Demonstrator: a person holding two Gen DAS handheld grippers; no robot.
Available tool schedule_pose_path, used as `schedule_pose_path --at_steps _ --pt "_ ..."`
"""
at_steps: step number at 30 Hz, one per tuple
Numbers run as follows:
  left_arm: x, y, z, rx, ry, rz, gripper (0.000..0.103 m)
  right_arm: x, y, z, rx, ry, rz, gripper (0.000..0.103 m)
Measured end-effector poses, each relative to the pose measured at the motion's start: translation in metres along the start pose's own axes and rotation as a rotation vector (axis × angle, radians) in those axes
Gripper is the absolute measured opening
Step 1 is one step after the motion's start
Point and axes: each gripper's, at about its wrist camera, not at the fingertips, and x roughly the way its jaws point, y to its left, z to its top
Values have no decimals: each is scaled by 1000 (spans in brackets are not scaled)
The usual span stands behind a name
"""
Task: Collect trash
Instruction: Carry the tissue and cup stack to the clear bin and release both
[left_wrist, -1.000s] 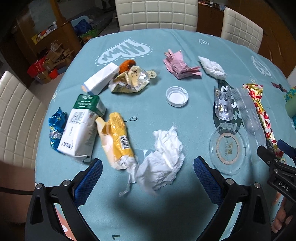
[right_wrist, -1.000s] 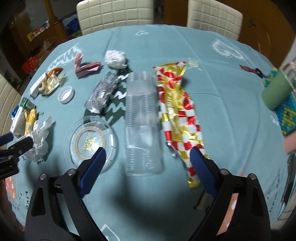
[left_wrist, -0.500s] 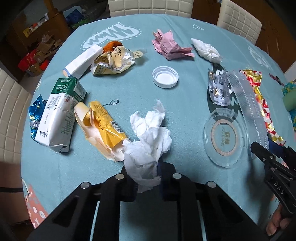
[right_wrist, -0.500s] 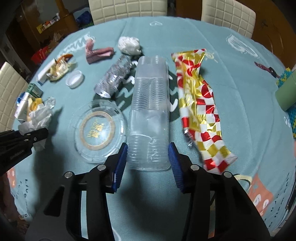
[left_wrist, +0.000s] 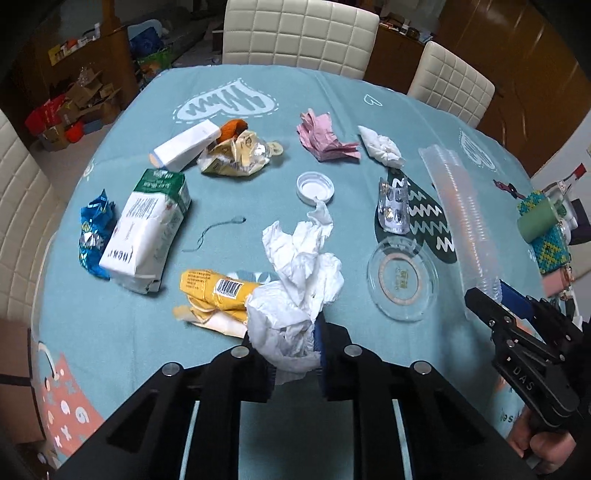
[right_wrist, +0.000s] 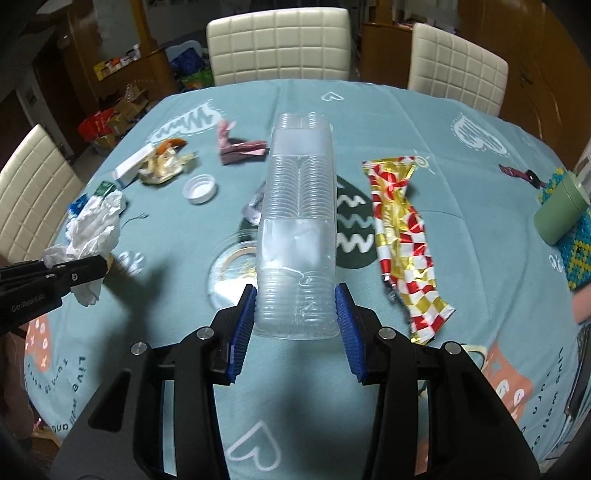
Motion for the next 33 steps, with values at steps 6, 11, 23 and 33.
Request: schedule_pose_path --at_steps 6,11,23,33 --pt "0 22 -19 -3 1 58 55 -6 19 -8 -21 -2 20 46" --pt "9 32 -33 -26 41 49 55 -4 29 -20 -39 8 31 46" --pt "19 10 -47 44 53 43 22 6 29 -33 -28 48 45 47" --pt "6 8 -38 47 25 3 7 -3 35 -22 -53 21 65 47"
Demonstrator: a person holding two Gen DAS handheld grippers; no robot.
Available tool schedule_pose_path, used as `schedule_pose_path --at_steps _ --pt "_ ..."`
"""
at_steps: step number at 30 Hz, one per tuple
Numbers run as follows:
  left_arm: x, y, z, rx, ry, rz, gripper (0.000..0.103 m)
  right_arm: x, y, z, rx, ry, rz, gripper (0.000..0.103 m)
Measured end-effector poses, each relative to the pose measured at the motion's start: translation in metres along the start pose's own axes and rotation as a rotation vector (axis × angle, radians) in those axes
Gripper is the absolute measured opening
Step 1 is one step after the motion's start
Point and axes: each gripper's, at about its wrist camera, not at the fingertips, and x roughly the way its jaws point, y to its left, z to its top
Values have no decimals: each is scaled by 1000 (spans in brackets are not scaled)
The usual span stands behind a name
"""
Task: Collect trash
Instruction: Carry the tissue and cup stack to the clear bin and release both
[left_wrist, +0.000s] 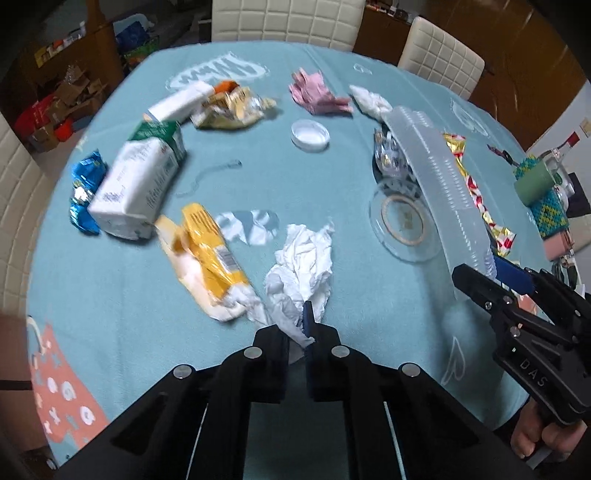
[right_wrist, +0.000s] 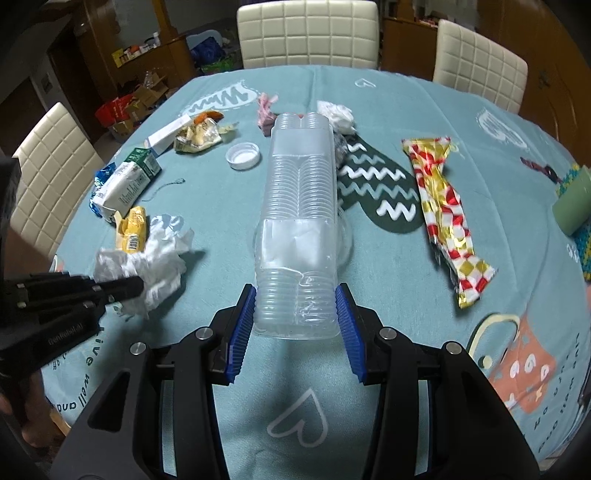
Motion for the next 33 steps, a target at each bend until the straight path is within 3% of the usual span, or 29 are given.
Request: schedule_pose_path --at_steps 6,11,15,23,29,31,32,33 --pt "-44 37 19 -44 -122 99 7 -8 44 30 -110 -52 50 47" --pt "-78 98 24 -150 -202 176 7 -7 116 60 -269 -90 131 47" --pt "-98 159 24 -243 -249 281 7 1 183 80 -412 -91 214 47" --pt "-99 273 19 -418 -238 385 7 34 304 111 -576 -59 327 47" --pt "-85 325 16 -496 -199 396 8 67 348 122 -620 -19 326 47" --pt "-79 338 17 -513 -184 381 14 79 357 124 -632 0 322 47" --pt "-77 344 16 -521 -178 370 30 84 362 124 -640 10 320 47" --pt "-75 348 15 -530 -172 371 61 88 365 125 -645 17 321 47"
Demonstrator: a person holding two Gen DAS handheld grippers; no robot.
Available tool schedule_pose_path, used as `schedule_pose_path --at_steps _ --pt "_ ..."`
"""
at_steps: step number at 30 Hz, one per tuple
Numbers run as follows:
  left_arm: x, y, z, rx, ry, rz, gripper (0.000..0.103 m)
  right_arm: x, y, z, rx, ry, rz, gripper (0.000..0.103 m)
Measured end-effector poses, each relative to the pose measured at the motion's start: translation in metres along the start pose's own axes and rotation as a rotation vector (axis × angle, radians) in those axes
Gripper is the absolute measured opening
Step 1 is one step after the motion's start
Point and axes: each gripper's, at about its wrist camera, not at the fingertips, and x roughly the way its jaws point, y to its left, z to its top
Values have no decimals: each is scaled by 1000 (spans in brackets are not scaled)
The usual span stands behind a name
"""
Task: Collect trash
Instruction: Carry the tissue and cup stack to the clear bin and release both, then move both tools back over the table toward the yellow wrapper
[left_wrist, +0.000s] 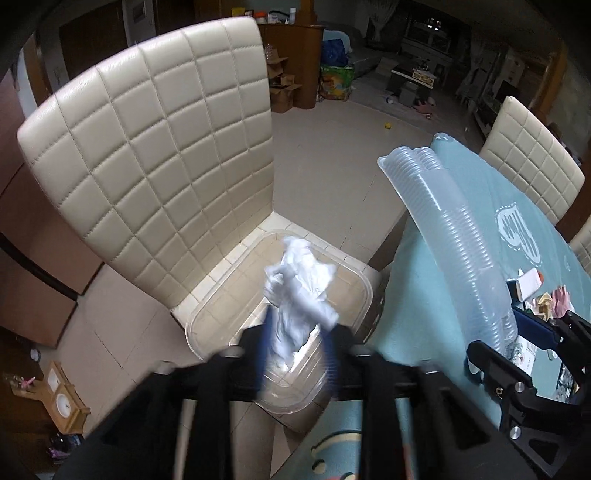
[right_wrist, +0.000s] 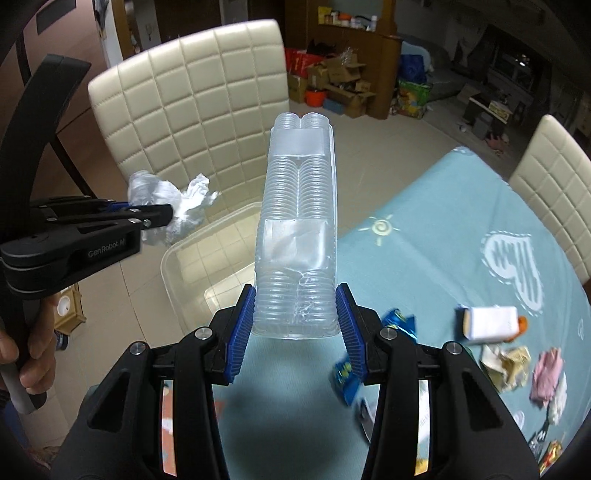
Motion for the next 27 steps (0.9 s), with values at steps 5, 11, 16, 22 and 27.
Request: schedule_pose_path --at_steps 5,11,16,22,27 --pt "4 13 -2 -16 -36 20 86 26 13 14 -56 28 2 50" --pt "15 34 -10 -56 -4 62 86 45 24 20 -93 42 4 68" --pt "20 44 -15 -90 29 61 86 50 20 18 -62 49 1 76" --pt "12 33 -18 -77 24 50 86 39 6 5 -24 57 -14 76" --pt "-2 6 -18 -19 4 22 86 15 -15 -11 39 35 -49 76"
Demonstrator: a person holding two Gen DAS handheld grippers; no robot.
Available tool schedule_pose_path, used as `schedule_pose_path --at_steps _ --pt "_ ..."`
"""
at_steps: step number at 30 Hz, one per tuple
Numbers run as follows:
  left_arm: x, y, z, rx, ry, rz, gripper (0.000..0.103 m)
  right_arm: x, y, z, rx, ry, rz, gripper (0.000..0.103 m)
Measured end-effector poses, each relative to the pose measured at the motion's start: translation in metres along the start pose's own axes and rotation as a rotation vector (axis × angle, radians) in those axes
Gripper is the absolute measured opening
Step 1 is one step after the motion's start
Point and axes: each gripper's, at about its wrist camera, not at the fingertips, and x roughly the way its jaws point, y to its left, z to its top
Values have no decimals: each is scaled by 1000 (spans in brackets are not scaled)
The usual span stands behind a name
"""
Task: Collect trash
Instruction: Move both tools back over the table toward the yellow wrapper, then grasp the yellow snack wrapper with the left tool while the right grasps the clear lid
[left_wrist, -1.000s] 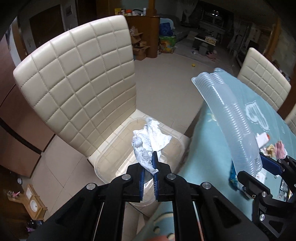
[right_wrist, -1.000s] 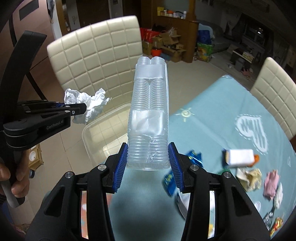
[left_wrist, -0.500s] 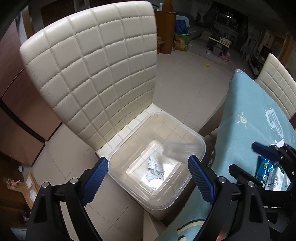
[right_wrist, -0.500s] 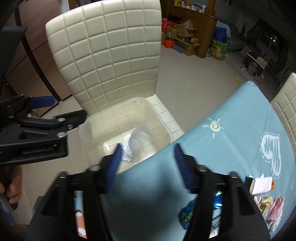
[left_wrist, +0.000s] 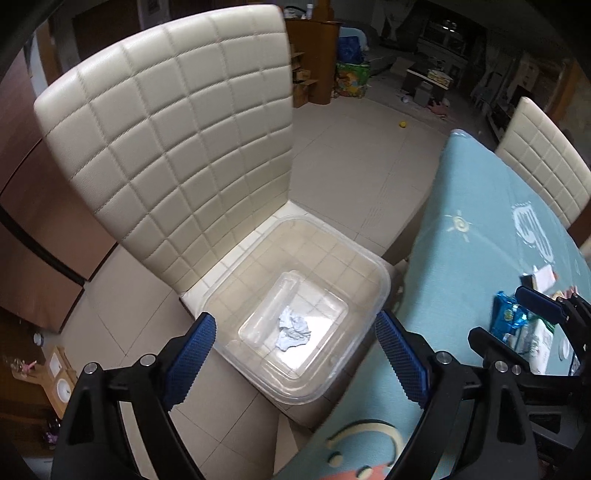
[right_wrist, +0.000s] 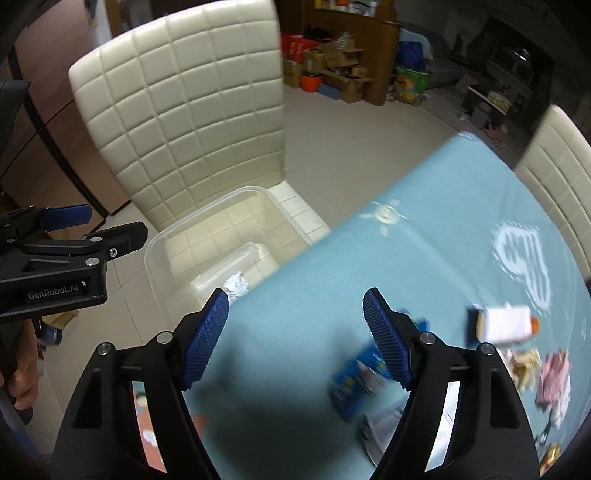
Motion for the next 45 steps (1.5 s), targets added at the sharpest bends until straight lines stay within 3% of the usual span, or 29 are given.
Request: schedule_pose_path --at_steps 6,13,20,23,25,34,40,45 --pt "-20 -53 -8 123 -10 -64 86 -39 -42 -39 118 -31 -67 76" --pt "-42 -132 -34 299 -13 -156 86 -82 -98 -117 299 -34 -184 78" --pt "-43 -192 -66 408 43 -210 86 -109 -152 -195 492 16 -291 84" --pt "-42 -212 -81 442 71 -240 86 -120 -168 -221 564 17 -342 94" --pt "-39 -226 -93 467 101 -263 86 -124 -176 -237 592 28 -354 95" --pt "-22 -277 -142 555 219 -279 86 -127 -198 -274 616 73 -367 98" --pt "-7 -287 -155 529 296 -237 86 -120 -210 -282 602 89 -327 99" --pt "-7 -294 -160 531 265 -193 86 -105 -219 -282 585 120 -292 99"
